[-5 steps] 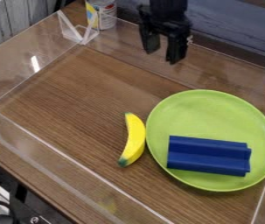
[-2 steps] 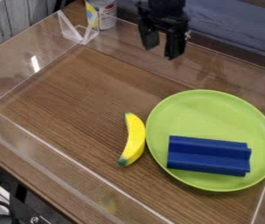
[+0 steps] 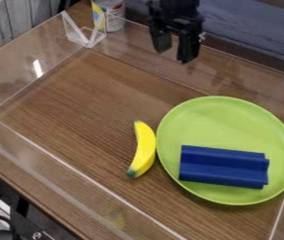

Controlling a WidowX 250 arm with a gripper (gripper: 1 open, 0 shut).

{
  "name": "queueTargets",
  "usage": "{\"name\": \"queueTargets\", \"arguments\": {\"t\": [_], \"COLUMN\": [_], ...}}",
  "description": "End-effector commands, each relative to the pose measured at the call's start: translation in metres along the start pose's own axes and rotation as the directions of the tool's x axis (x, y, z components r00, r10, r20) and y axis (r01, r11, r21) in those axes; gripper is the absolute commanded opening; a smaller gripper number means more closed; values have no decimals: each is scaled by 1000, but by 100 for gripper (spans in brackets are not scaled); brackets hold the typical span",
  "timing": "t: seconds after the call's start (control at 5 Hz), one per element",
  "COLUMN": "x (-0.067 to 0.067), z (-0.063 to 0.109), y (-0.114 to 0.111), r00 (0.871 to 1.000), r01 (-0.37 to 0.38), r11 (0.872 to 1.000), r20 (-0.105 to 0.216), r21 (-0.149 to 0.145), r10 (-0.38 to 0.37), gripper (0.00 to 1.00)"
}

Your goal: Put the banana in the green plate

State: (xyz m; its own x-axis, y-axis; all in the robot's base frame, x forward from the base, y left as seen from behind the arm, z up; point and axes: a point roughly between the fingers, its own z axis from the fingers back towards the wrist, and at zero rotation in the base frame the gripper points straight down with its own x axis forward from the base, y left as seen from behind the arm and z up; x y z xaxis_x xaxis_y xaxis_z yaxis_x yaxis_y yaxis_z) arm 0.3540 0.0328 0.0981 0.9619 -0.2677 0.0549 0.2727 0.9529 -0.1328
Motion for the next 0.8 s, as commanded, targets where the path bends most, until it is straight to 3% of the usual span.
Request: {"name": "queueTargets", "arguments": {"t": [0.0, 0.4, 0.6], "x": [-4, 11, 4], "z": [10, 15, 19], "y": [1, 3, -2], "r00": [1000, 998, 999], "r01": [-7, 8, 9], "r11": [1000, 1000, 1000], "r20": [21, 56, 52], "r21": [9, 19, 16], "r10": [7, -9, -10], "gripper": [100, 100, 100]}}
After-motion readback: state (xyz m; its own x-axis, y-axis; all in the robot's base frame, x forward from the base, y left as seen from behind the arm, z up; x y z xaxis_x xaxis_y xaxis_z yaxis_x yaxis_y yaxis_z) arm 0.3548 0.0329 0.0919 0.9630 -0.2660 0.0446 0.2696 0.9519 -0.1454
